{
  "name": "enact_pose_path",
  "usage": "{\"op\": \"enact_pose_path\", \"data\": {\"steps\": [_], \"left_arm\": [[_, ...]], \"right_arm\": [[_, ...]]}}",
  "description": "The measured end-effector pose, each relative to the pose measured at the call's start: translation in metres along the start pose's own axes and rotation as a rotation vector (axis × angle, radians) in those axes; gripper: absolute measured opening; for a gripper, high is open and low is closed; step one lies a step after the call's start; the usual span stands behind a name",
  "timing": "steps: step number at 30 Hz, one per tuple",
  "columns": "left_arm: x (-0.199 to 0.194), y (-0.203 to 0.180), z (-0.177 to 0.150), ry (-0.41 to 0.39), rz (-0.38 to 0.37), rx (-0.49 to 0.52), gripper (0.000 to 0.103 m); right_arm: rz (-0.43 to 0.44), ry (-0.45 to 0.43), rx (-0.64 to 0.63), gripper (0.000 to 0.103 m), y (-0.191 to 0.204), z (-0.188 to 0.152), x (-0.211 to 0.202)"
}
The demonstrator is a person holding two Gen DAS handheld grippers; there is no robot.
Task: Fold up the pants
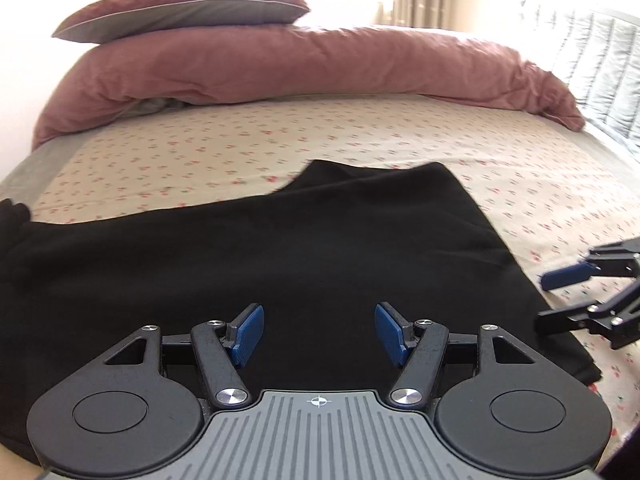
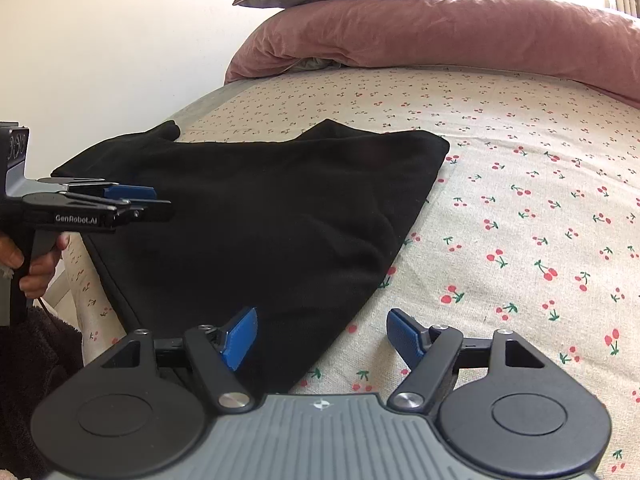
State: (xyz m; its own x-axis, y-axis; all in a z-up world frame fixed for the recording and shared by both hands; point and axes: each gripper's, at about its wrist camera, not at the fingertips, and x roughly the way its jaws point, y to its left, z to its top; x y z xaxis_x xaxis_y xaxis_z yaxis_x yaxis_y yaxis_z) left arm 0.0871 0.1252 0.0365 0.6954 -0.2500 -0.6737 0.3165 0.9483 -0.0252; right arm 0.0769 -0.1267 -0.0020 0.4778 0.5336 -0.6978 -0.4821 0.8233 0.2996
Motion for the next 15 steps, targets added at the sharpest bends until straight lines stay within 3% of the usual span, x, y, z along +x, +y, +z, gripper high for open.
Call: {"op": "enact_pose_path", "data": {"steps": [6,13,15], "left_arm": [[0.011,-0.039,-0.021,0.022,-0.122,0.105,0.062],[0.009,-0.041,-0.033,0.004,-0.115,0.157,0.063],[0.007,-0.040,-0.035,-0.005,-0.123,0.157,0.063]], "right_arm": [[-0.028,0.008,-0.079,0.069,0.009,-0.012,-0.008],[-0.045,0.037,-0.201,0.068,0.021,-0.030,-0.019],[-0.059,0.046,-0.236,0.063,0.023,-0.031,-0.025]]}}
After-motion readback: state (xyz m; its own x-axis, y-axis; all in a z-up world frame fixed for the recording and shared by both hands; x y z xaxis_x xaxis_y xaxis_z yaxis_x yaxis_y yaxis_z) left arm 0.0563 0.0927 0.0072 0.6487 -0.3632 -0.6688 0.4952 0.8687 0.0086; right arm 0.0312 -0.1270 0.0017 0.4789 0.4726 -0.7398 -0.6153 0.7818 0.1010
